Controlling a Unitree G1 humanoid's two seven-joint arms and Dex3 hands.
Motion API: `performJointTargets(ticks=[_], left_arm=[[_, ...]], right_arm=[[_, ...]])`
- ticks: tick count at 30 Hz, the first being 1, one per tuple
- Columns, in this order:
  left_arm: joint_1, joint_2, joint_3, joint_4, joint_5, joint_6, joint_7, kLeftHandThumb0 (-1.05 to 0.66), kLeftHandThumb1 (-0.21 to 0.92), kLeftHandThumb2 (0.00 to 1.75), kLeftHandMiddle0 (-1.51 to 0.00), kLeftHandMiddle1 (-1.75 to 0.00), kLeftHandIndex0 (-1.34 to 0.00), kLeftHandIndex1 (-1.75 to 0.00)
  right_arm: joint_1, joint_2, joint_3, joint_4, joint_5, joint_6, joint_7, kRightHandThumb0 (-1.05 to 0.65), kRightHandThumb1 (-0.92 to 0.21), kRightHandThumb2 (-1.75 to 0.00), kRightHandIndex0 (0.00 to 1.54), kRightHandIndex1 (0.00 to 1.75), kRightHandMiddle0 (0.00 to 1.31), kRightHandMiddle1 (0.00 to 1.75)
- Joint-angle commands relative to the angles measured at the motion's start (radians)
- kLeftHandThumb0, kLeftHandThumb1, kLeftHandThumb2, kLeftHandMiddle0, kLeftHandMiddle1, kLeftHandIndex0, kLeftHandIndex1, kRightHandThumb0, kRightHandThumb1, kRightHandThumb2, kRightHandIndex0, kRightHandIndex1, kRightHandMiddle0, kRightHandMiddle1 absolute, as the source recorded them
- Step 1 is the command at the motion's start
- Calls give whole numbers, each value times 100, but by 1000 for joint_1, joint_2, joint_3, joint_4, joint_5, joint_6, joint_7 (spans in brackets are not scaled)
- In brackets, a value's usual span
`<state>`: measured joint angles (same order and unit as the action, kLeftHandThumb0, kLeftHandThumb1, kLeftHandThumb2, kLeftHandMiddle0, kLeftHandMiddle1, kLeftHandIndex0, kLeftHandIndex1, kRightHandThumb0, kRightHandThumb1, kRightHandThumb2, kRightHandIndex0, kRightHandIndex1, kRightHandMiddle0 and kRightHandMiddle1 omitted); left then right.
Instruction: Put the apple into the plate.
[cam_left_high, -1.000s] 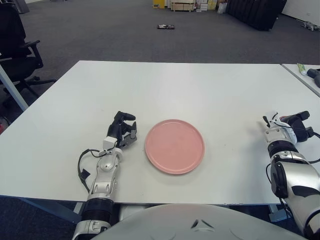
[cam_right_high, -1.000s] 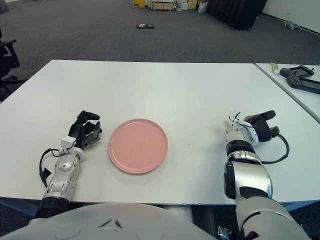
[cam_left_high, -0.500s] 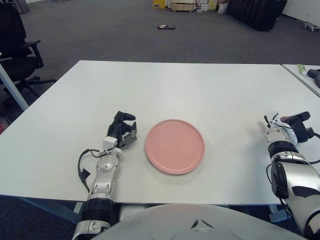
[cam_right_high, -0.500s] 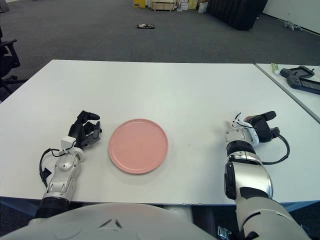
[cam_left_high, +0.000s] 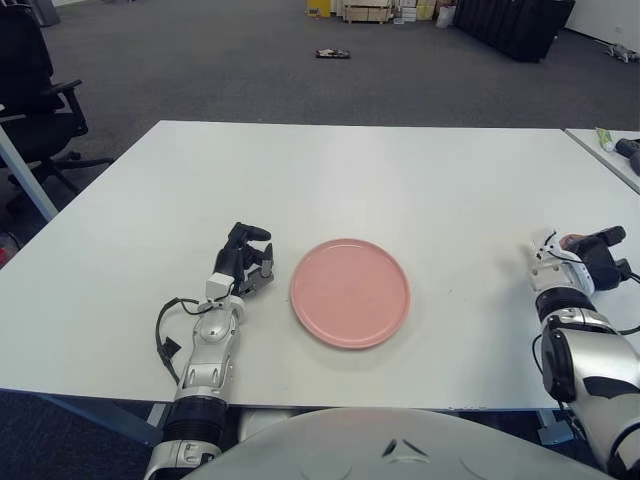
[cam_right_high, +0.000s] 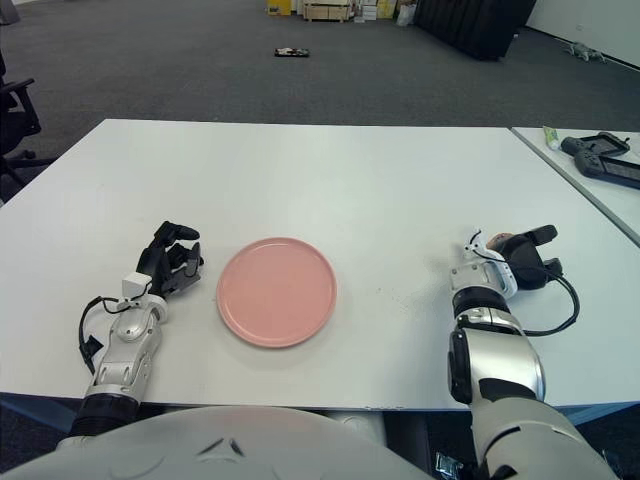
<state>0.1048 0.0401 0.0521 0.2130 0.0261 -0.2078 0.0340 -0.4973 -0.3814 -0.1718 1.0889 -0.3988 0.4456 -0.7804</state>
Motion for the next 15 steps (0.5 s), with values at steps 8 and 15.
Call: performJointTargets(ticks=[8, 15], left_arm=[[2, 13, 12, 14, 0, -3, 0, -40, 59, 98, -56, -175, -40, -175], [5, 11, 13, 5, 2, 13, 5, -40, 60, 97, -54, -175, -40, -175]], right_arm=[[107, 92, -67, 13, 123, -128, -92, -20, -32, -118, 51, 172, 66, 143], [126, 108, -118, 1, 186, -290, -168, -2, -7, -156, 77, 170, 64, 168]])
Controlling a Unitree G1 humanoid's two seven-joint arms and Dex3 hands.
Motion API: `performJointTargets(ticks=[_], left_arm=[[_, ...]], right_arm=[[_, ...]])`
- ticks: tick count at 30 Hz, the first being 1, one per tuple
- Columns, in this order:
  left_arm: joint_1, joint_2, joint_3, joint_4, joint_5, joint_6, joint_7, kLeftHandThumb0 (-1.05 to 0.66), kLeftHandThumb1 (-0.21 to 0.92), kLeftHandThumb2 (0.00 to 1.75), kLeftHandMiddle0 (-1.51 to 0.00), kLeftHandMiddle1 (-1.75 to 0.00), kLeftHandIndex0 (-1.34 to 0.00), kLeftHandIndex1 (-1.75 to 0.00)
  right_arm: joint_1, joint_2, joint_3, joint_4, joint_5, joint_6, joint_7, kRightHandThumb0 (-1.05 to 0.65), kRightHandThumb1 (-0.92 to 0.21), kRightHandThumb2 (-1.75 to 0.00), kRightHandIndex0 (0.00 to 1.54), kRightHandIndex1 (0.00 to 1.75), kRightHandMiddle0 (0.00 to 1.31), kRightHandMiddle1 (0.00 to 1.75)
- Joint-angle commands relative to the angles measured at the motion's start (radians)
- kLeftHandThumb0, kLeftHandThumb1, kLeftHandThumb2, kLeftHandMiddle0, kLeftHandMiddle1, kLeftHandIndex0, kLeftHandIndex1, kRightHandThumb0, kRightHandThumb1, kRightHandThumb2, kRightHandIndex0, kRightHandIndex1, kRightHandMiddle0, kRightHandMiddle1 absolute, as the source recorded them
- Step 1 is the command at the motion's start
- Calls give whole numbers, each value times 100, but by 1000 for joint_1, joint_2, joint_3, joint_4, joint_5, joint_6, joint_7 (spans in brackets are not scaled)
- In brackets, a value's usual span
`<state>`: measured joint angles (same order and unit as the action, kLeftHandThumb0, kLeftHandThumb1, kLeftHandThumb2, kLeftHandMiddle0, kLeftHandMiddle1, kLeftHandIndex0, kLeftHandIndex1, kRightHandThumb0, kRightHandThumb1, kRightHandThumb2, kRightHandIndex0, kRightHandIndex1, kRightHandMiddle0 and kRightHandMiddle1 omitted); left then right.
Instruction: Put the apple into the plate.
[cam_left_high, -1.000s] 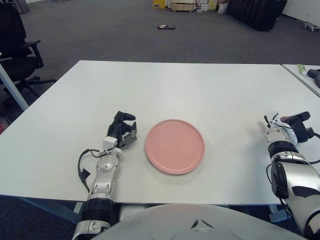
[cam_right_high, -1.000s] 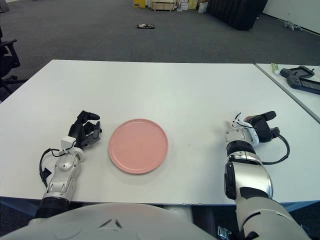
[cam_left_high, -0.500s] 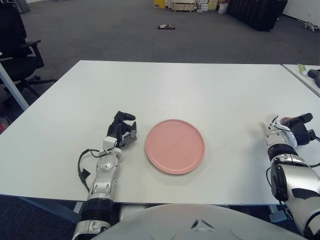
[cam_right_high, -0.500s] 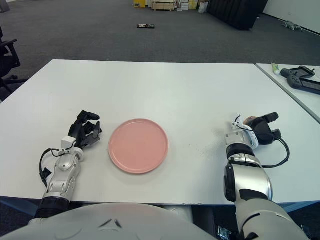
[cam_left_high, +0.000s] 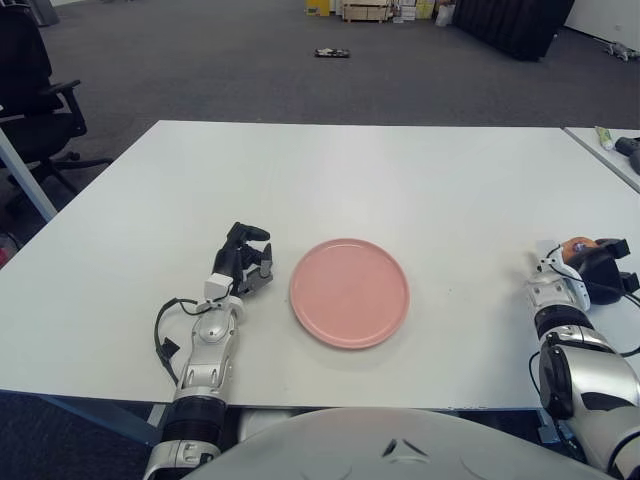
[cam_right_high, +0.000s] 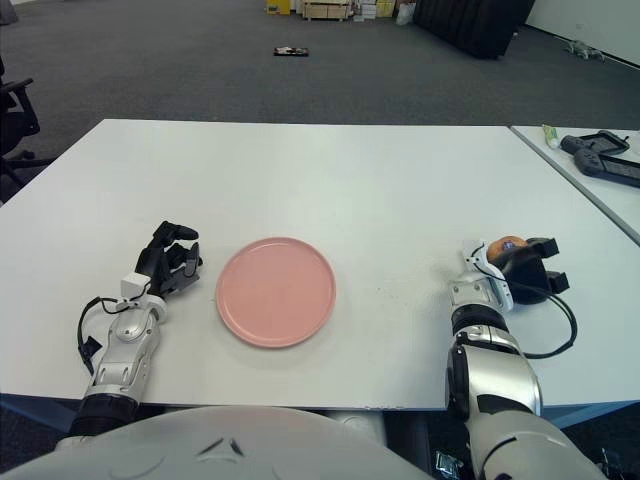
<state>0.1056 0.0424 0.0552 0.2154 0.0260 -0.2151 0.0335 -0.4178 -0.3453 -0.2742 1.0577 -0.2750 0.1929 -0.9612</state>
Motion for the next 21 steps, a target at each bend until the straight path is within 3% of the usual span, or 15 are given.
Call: performJointTargets(ticks=[1, 7, 21], left_arm=[[5, 9, 10, 3, 2, 18, 6, -40, 60, 97, -54, -175, -39, -175], [6, 9, 10, 8, -2, 1, -2, -40, 60, 97, -54, -175, -39, -175], [6, 9, 12, 9, -10, -5, -10, -40, 59, 98, -59, -175, -40, -175]], right_arm=[[50, 73, -21, 32, 70, -70, 11, -2, -7, -156, 78, 169, 63, 169], [57, 64, -28, 58, 97, -184, 27, 0, -5, -159, 84, 164, 59, 174], [53, 54, -30, 108, 136, -300, 18, 0, -6, -159, 83, 167, 57, 175]])
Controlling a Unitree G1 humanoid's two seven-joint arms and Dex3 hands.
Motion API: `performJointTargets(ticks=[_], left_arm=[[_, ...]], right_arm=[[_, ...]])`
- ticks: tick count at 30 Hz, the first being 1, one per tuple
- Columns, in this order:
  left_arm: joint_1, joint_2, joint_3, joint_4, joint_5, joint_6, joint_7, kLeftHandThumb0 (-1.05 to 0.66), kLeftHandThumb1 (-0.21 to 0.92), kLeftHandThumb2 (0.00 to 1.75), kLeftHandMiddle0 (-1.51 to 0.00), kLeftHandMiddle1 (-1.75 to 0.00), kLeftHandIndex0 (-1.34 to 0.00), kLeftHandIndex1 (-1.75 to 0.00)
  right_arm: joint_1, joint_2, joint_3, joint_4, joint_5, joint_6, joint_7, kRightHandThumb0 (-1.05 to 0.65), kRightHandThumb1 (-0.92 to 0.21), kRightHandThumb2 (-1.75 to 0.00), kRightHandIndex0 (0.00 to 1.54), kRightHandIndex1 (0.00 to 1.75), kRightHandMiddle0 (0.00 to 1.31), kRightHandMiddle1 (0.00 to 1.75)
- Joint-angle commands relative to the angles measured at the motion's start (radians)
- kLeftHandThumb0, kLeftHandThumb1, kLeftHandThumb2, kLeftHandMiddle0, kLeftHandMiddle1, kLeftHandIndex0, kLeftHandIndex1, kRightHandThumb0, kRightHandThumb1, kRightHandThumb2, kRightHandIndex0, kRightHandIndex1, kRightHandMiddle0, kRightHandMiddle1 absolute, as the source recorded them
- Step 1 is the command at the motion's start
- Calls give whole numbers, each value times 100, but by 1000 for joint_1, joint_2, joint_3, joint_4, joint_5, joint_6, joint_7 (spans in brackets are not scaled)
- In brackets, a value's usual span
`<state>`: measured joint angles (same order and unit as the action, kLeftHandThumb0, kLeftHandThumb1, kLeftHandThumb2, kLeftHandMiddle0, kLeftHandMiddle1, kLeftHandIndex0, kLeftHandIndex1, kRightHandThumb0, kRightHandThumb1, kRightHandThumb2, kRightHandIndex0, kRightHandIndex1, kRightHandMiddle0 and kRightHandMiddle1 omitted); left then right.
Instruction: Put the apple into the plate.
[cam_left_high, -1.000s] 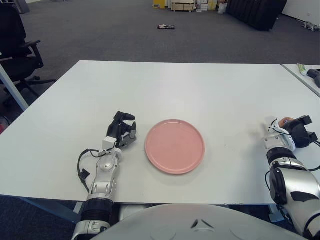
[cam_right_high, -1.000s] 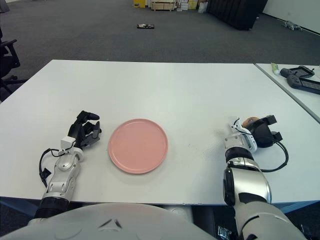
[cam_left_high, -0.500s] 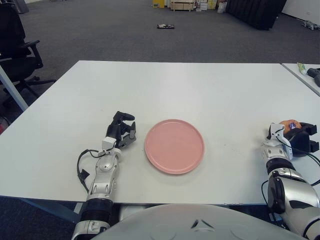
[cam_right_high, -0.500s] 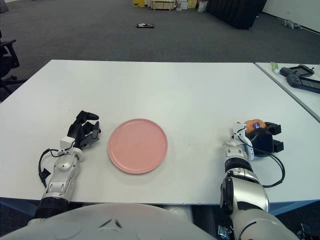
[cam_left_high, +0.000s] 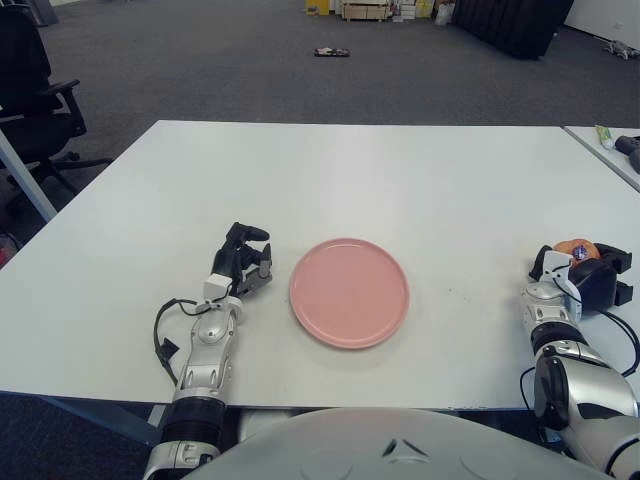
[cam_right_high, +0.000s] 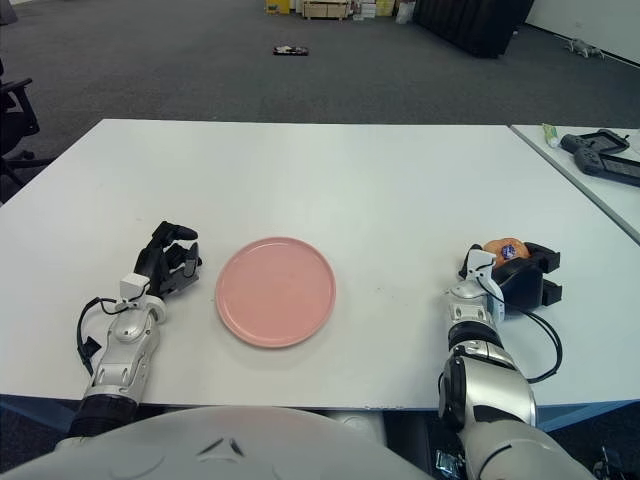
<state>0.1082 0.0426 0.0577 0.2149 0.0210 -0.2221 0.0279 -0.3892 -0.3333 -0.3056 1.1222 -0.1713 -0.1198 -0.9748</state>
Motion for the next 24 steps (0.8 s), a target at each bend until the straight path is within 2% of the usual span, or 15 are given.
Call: performJointTargets(ticks=[1, 14, 24], left_arm=[[3, 9, 10, 9, -7, 4, -5, -40, 59, 98, -58, -175, -40, -175], [1, 7, 12, 8, -3, 11, 4, -40, 58, 99, -55, -175, -41, -175], [0, 6, 10, 10, 11, 16, 19, -40, 58, 99, -55, -175, -41, -175]], right_arm=[[24, 43, 0, 46, 35, 1, 27, 0, -6, -159, 83, 167, 57, 175], [28, 55, -37, 64, 94, -164, 17, 0, -5, -161, 84, 167, 58, 175], [20, 53, -46, 83, 100, -280, -46, 0, -4, -162, 84, 168, 59, 175]])
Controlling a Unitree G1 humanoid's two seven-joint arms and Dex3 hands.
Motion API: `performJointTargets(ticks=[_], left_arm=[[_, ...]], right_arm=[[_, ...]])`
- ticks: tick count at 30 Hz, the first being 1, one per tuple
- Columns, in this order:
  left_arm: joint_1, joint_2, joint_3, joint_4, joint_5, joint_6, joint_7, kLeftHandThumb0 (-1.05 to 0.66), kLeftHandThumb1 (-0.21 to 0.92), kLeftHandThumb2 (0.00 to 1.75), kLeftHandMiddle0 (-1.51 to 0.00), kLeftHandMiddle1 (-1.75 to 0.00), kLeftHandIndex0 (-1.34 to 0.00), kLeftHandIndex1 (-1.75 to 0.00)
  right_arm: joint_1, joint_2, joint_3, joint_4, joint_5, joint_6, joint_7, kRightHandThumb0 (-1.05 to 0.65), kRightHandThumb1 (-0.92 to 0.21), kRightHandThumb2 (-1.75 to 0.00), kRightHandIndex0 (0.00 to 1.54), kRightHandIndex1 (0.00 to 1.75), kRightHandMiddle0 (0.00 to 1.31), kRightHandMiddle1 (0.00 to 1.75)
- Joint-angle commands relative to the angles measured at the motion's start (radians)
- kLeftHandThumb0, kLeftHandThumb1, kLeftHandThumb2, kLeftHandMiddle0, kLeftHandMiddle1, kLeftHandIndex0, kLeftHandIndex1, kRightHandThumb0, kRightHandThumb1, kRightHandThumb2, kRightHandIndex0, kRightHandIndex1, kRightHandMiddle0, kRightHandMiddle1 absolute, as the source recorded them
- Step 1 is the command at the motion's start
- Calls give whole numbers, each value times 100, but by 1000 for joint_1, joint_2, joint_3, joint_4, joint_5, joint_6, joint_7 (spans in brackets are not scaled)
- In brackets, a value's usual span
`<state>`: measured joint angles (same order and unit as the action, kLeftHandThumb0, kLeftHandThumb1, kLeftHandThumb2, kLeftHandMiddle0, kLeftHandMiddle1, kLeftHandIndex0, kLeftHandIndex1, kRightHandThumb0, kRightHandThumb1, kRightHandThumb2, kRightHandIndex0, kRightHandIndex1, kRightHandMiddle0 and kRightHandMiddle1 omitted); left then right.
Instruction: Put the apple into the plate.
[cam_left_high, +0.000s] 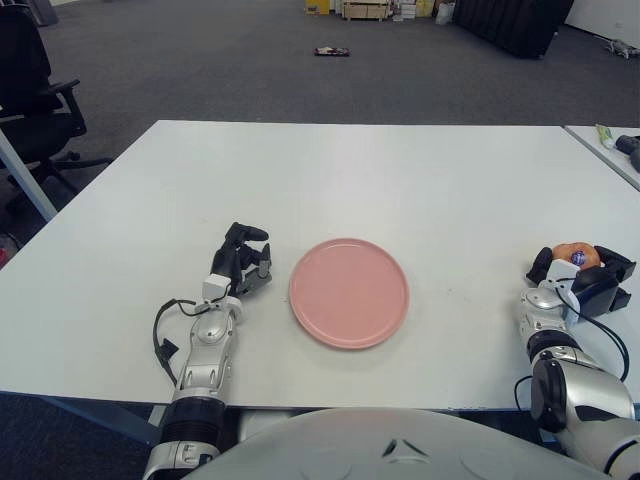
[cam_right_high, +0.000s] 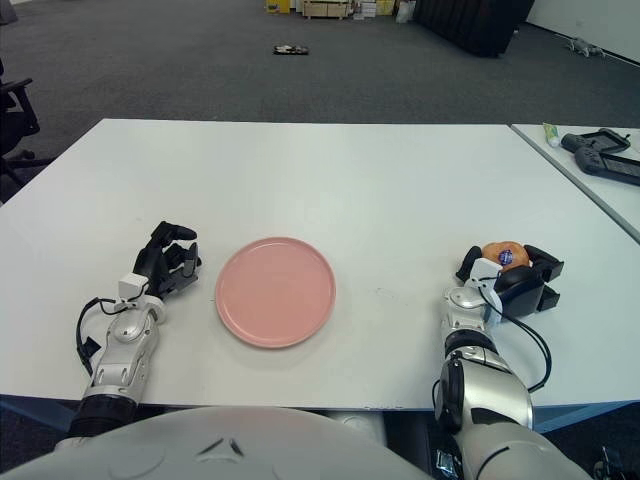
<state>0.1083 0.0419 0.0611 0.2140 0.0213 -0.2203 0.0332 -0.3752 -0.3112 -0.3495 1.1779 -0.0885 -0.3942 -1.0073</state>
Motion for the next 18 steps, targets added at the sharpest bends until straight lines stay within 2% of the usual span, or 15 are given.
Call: performJointTargets(ticks=[1, 8, 13, 18], left_arm=[[0, 6, 6, 12, 11, 11, 12, -40, 58, 99, -56, -175, -40, -175], [-1, 2, 7, 18, -2, 4, 0, -40, 59, 98, -56, -175, -40, -175], [0, 0, 7, 18, -1, 12, 6, -40, 60, 96, -57, -175, -39, -175], [1, -2, 4, 16, 2, 14, 9, -39, 61, 95, -56, -175, -39, -175]], right_arm=[[7, 32, 5, 20, 9, -15, -29, 0, -3, -163, 84, 168, 59, 175], [22, 46, 56, -20, -49, -71, -109, 0, -3, -163, 84, 170, 59, 175], [34, 55, 121, -43, -123, -149, -187, 0, -4, -162, 84, 170, 58, 175], [41, 56, 158, -51, -167, -215, -229, 0, -5, -161, 83, 170, 58, 175]])
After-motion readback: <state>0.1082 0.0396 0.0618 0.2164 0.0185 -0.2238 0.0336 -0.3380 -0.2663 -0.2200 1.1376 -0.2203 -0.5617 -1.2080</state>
